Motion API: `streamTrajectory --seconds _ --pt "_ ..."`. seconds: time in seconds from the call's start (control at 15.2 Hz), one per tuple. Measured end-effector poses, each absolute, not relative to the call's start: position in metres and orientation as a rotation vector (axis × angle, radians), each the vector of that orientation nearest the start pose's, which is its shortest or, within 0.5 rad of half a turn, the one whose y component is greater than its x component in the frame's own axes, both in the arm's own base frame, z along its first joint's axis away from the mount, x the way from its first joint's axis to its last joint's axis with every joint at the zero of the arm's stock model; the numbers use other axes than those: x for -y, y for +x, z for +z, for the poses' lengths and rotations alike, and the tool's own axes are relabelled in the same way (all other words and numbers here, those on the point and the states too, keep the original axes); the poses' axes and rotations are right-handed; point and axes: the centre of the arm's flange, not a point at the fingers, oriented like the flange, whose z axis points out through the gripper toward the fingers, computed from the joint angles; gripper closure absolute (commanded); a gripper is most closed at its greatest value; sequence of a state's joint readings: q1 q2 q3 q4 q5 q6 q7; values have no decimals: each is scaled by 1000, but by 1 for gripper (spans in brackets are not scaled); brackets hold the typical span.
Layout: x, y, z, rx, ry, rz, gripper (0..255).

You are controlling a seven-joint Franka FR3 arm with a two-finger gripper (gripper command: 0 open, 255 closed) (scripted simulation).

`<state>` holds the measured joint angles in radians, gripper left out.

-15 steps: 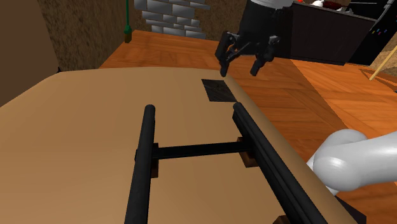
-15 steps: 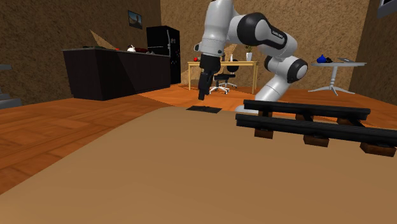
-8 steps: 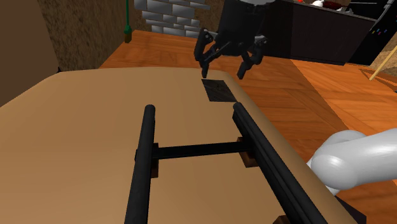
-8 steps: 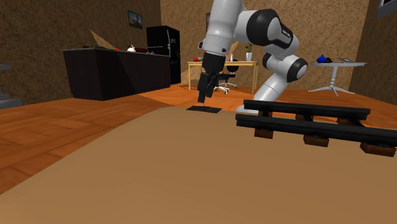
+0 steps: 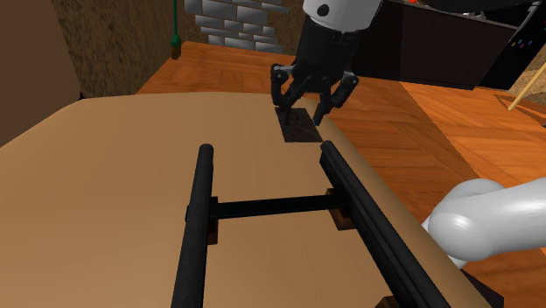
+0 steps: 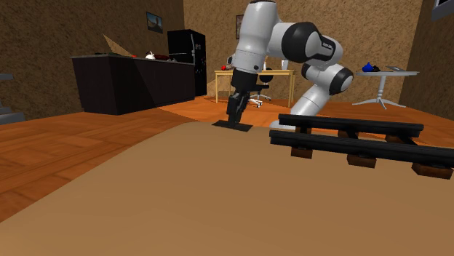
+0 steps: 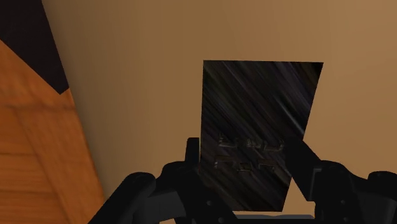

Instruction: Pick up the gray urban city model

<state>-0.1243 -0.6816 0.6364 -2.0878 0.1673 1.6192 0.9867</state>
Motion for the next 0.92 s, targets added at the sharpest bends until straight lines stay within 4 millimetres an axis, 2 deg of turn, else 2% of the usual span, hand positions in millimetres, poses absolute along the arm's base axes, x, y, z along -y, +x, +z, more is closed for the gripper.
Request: streamTrajectory --seconds 0.59,0.92 --pt "-271 293 627 -899 -3085 -365 255" --pt "-271 294 646 -902 -3093 -347 255"
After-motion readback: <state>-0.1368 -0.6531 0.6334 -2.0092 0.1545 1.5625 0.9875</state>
